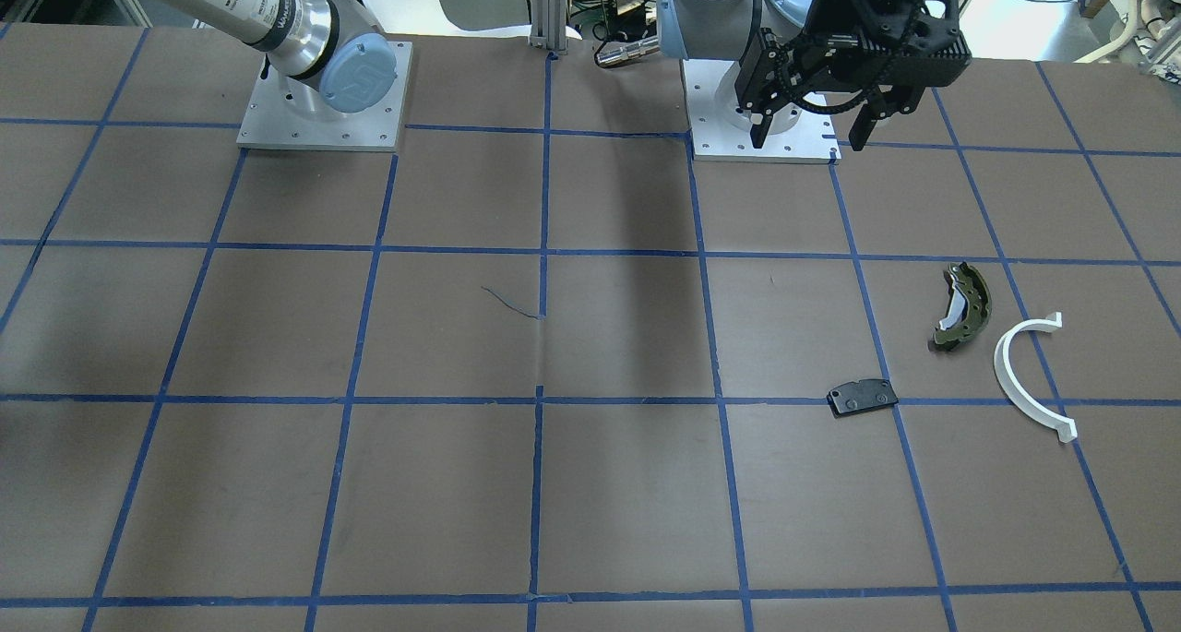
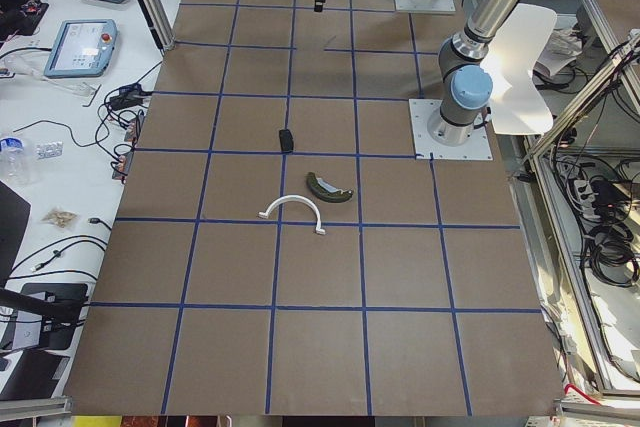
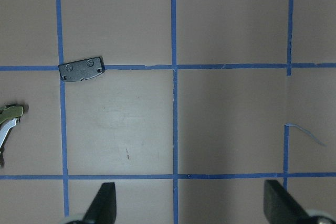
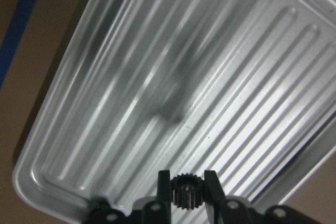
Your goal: Place bearing gear from tray to pile
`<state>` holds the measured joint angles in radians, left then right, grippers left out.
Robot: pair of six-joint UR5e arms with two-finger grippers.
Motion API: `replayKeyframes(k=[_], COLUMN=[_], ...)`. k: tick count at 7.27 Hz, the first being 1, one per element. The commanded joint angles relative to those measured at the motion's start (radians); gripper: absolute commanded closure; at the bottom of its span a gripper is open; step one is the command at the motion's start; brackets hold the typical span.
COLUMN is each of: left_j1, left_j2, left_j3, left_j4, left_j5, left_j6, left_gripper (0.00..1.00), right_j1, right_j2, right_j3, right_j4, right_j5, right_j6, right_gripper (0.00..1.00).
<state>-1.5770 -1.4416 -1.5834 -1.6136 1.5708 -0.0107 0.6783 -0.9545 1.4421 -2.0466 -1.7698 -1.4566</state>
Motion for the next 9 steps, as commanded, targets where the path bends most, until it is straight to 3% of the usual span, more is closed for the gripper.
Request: replayKeyframes(k=[1,3,6,9], left_j1=[0.0,0.0,0.0,0.0], left_j2=[0.001,0.001,0.003,0.003], left_j3=[-0.001,-0.001,-0.003,-0.004], left_j4=[0.0,0.001,0.0,0.001], left_j5=[0.0,0.0,0.002,-0.001], left_j6=[0.0,0.0,0.0,0.0], left_gripper=[0.0,0.0,0.0,0.0], right_j1=[0.099,0.278,0.511,0.862], right_j2=[-0.114,-0.249,-0.372,-0.399], right_j3=[0.004,0.055,0.266,0.308], right_j4=[0.182,0.31,0.281,0.203], right_j5=[0.096,0.144,0.266,0.28], right_j6=[0.207,0.532,0.974,1.484], right_gripper=[1.0,1.0,1.0,1.0])
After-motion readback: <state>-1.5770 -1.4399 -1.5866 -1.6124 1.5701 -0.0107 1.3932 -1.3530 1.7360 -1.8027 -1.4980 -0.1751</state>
